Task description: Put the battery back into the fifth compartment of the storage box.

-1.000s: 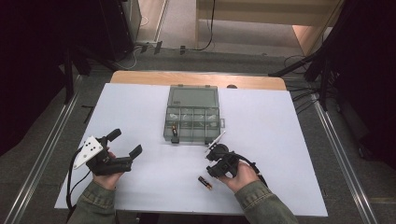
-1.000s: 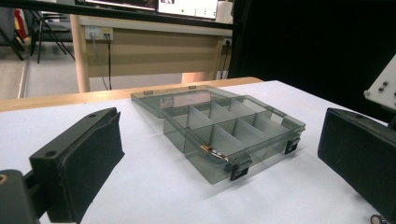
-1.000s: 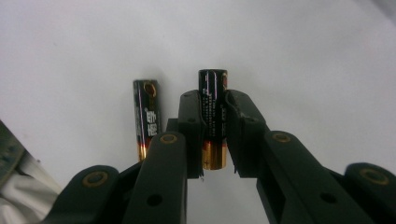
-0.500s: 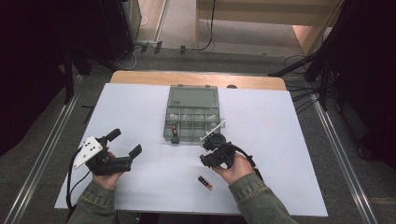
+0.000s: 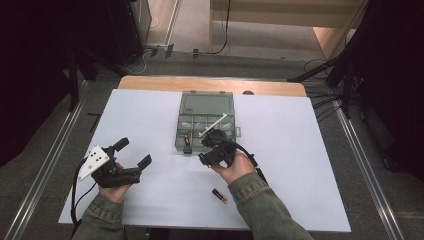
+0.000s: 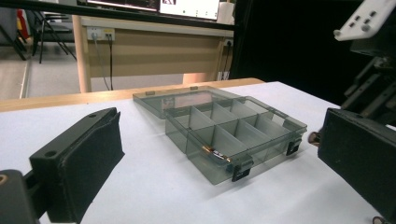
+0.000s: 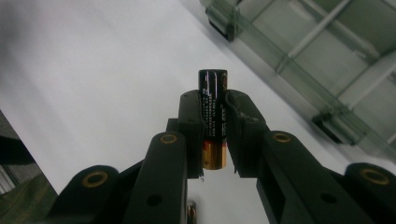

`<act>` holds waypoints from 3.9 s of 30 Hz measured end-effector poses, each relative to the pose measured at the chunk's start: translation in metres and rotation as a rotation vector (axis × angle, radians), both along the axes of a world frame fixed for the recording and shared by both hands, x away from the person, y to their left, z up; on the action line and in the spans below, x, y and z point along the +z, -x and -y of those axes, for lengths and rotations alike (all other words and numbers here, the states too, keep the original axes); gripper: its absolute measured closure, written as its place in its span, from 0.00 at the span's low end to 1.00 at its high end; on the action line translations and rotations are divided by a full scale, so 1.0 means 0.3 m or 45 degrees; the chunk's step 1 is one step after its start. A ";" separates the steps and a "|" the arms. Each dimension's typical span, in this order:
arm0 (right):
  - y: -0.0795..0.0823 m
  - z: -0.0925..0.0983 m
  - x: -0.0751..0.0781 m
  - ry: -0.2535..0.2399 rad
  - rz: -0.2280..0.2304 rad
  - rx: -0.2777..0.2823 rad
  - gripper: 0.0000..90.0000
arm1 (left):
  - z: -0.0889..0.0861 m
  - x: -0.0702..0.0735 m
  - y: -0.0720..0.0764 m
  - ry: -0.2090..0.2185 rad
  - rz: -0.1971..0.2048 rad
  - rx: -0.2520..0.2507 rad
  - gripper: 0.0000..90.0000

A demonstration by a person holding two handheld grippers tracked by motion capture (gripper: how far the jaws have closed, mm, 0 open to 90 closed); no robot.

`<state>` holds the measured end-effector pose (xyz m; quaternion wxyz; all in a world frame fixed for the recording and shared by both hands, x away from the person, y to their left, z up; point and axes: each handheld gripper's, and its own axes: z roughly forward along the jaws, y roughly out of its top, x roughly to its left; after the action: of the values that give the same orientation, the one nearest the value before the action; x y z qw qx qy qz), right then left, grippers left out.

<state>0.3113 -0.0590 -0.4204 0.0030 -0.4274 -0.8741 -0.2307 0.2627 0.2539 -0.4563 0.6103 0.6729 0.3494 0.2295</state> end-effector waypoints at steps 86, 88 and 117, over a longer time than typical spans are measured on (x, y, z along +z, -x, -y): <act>-0.136 -0.050 0.009 -0.128 0.013 -0.274 0.00 | 0.001 0.000 0.000 -0.007 0.003 0.009 0.00; -0.126 -0.044 0.013 -0.118 0.016 -0.252 0.00 | 0.002 -0.001 0.000 -0.013 0.003 0.012 0.00; 0.067 0.063 -0.025 -0.060 0.049 -0.097 0.01 | 0.017 -0.015 0.003 -0.073 -0.013 0.013 0.00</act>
<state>0.2911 -0.0779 -0.4280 -0.0125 -0.4555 -0.8515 -0.2594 0.2618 0.2487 -0.4609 0.5878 0.6896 0.3492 0.2389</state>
